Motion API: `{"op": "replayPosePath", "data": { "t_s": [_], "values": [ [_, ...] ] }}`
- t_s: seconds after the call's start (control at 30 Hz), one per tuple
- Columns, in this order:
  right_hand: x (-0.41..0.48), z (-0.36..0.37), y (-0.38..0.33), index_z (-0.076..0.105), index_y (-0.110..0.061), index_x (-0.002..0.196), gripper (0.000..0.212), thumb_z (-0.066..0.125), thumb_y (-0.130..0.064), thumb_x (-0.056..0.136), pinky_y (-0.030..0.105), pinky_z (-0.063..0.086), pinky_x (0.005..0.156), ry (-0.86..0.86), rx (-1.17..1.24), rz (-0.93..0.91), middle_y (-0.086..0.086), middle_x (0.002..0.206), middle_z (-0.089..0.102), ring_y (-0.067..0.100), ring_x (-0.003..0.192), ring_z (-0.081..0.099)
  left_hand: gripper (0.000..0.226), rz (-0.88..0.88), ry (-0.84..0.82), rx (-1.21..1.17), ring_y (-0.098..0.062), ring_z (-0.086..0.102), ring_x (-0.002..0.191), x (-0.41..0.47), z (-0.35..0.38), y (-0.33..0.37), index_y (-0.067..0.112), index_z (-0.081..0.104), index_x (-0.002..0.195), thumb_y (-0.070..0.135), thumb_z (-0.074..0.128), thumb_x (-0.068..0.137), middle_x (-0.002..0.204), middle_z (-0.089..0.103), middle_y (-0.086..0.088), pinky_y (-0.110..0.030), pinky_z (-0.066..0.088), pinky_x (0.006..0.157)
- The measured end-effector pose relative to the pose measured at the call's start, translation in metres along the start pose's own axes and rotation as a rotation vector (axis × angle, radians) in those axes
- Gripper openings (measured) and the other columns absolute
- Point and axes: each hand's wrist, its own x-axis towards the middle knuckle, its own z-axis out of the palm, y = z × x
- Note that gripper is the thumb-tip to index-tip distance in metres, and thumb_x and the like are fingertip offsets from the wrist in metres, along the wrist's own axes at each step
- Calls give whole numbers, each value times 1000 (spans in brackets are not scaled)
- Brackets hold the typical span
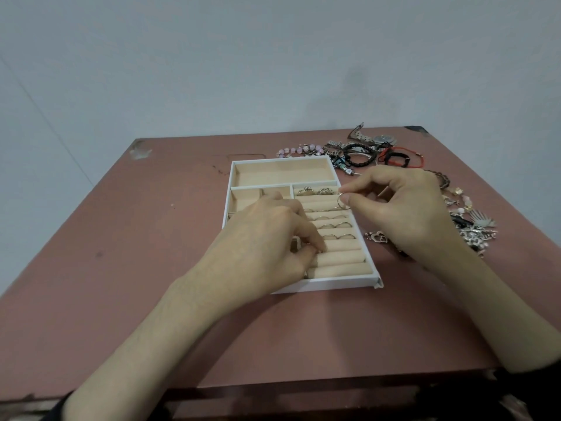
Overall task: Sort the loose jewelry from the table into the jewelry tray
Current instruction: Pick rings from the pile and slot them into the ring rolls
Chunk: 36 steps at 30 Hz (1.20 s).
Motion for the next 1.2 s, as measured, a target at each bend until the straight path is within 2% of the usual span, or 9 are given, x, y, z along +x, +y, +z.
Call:
{"op": "replayPosePath", "data": {
  "t_s": [0.07,0.13,0.23,0.33,0.47,0.57,0.77,1.03,1.2],
  "values": [
    [0,-1,0,72,-15,73,12,73,-3,75,6,35,51,-3,7,2,-12,58,57,-2,50,44,18,2,-9,-7,-13,51,87,1,0,-1,35,75,85,29,61,76,82,61,14,-38,48,75],
    [-1,-2,-1,72,-15,73,12,74,-3,75,7,35,51,-16,34,4,-9,58,58,-1,49,44,22,-22,10,-59,-11,52,86,3,0,-3,34,74,85,34,55,73,83,62,12,-27,44,76],
    [-6,-2,-1,72,-14,73,12,74,-2,74,9,35,50,-42,81,-19,-1,62,61,1,50,43,15,-116,140,-172,-6,51,84,11,-2,-14,30,72,89,30,60,80,85,63,10,-12,36,70],
    [-15,1,-1,73,-10,72,10,75,0,73,8,34,51,-85,111,-93,-8,60,59,3,51,44,13,-168,309,-150,-3,52,87,20,-1,-30,26,71,92,22,62,83,89,66,10,-19,42,76],
    [-20,5,2,71,-8,70,7,76,-3,70,5,34,56,-172,23,-252,-12,65,60,3,57,49,16,-183,376,-164,-10,54,92,24,4,-38,23,71,93,24,60,82,87,64,10,-32,45,83],
    [-19,6,5,70,-11,69,3,72,-10,69,8,35,60,-199,-98,-359,-11,66,60,6,62,51,17,-178,363,-169,-7,53,90,24,6,-40,23,71,91,23,57,82,89,67,8,-29,45,82],
    [-18,7,11,65,-7,67,9,69,0,71,13,39,63,-198,-215,-508,-5,66,58,7,66,48,18,-182,356,-186,-9,54,93,25,7,-43,22,73,89,21,56,82,90,67,7,-28,44,80],
    [-18,5,12,67,-5,64,8,68,-2,72,20,41,60,-243,-243,-563,2,62,56,13,63,49,16,-177,354,-148,-7,48,87,25,9,-43,23,73,89,15,59,84,89,63,8,-24,39,79],
    [-17,0,11,73,-9,73,12,65,-1,70,23,43,59,-291,-200,-524,-1,65,59,12,65,52,17,-176,350,-150,-6,47,84,24,9,-42,23,72,88,13,59,84,88,62,8,-22,37,78]
  ]
}}
